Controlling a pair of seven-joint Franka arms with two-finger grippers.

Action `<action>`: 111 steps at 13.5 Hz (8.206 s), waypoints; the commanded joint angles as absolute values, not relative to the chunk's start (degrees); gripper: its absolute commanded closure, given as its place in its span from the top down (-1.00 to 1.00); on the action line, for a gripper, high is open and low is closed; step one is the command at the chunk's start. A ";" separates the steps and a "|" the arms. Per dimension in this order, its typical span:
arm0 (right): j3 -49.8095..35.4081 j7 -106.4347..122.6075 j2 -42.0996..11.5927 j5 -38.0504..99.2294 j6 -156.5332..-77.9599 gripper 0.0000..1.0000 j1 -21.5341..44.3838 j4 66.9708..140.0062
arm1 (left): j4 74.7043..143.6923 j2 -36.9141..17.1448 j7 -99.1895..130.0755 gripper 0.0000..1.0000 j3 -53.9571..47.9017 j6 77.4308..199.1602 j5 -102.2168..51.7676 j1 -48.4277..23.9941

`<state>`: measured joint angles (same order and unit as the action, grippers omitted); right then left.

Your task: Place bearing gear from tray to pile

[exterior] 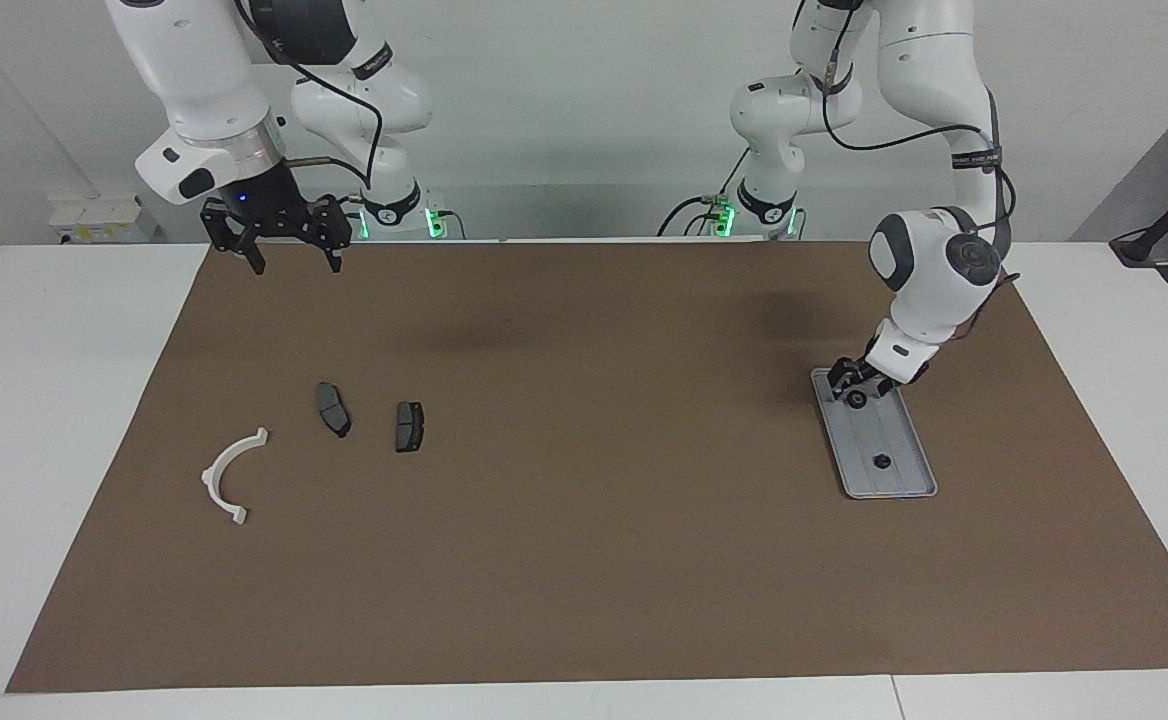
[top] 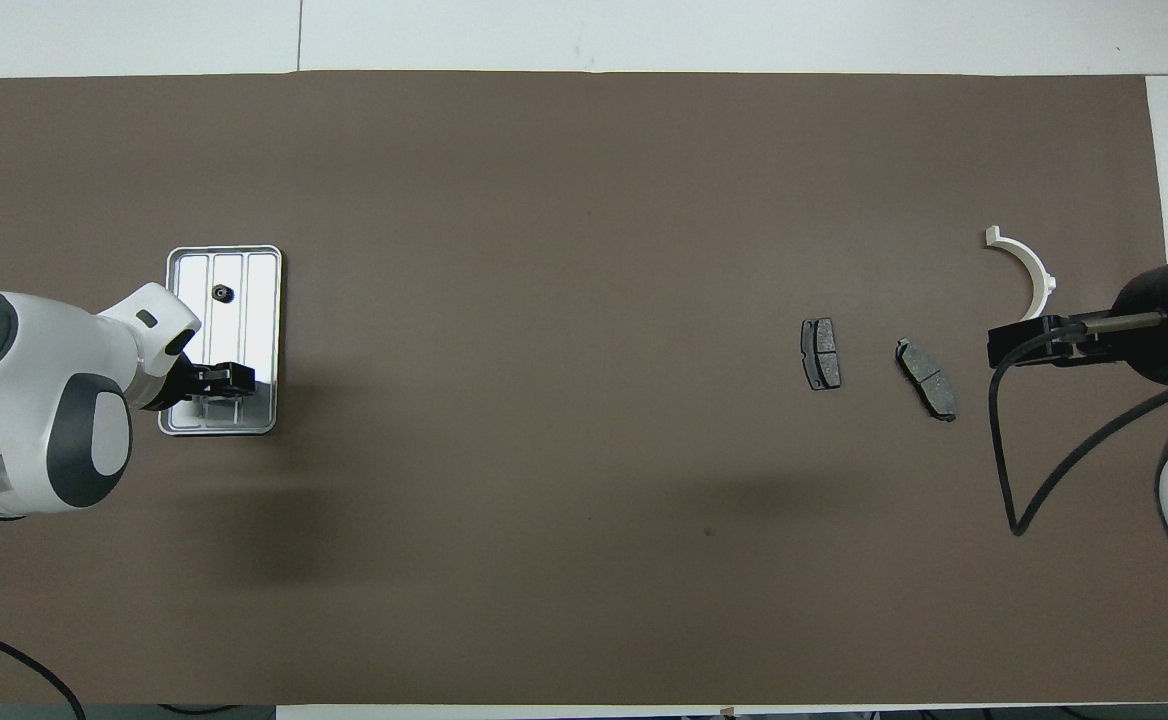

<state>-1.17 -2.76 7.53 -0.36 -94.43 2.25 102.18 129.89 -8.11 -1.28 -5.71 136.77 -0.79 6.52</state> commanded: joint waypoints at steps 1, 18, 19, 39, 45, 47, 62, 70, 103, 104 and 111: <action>-1.14 -1.14 8.26 1.14 -95.10 1.00 1.49 103.10 | 132.63 -6.06 -1.14 -0.31 -5.89 139.13 -0.35 7.12; -1.49 -3.51 0.45 1.14 -109.14 1.00 2.81 106.17 | 108.44 -6.41 50.51 -1.00 -6.77 120.39 2.02 -26.09; -1.49 -4.73 -0.95 1.06 -110.29 1.00 3.94 106.43 | 108.63 -7.29 52.97 -1.00 -6.77 120.93 2.11 -27.67; -1.49 -16.41 -7.56 0.18 -117.51 1.00 7.63 107.40 | 101.19 -10.66 36.93 1.00 -6.34 115.18 3.48 -19.37; -1.32 -43.80 -11.41 -0.26 -119.52 0.99 23.17 105.65 | 95.87 -9.84 1.45 1.00 -6.24 107.64 0.44 4.62; -1.41 -52.69 -15.45 -2.45 -119.88 0.96 28.36 101.80 | 98.95 -10.54 -2.44 1.00 -6.24 113.26 0.44 7.81; -1.49 -74.36 -38.32 -6.77 -125.59 0.83 39.20 84.89 | 112.85 -21.09 0.44 1.00 -5.98 142.65 0.53 4.66; -1.58 -73.83 -38.14 -5.98 -124.19 0.41 39.02 86.04 | 113.29 -20.48 -0.26 0.98 -5.89 140.71 0.97 5.54; -1.41 7.12 -37.97 -3.16 -129.98 -1.00 -3.43 85.52 | 103.26 -24.87 63.63 -1.00 -5.98 131.92 8.70 -33.40; -1.32 7.12 -37.97 -3.08 -129.99 -1.00 -3.43 85.52 | 104.14 -24.61 63.63 -1.00 -5.98 132.53 8.79 -33.40; -1.23 6.33 -34.82 -3.34 -124.56 1.00 -2.29 85.34 | 104.77 -24.61 63.55 0.97 -5.98 135.18 10.28 -33.57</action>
<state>-0.82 5.92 -37.64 -3.53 -128.10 -2.31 85.20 101.87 -27.03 62.47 -6.67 133.34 8.67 -32.88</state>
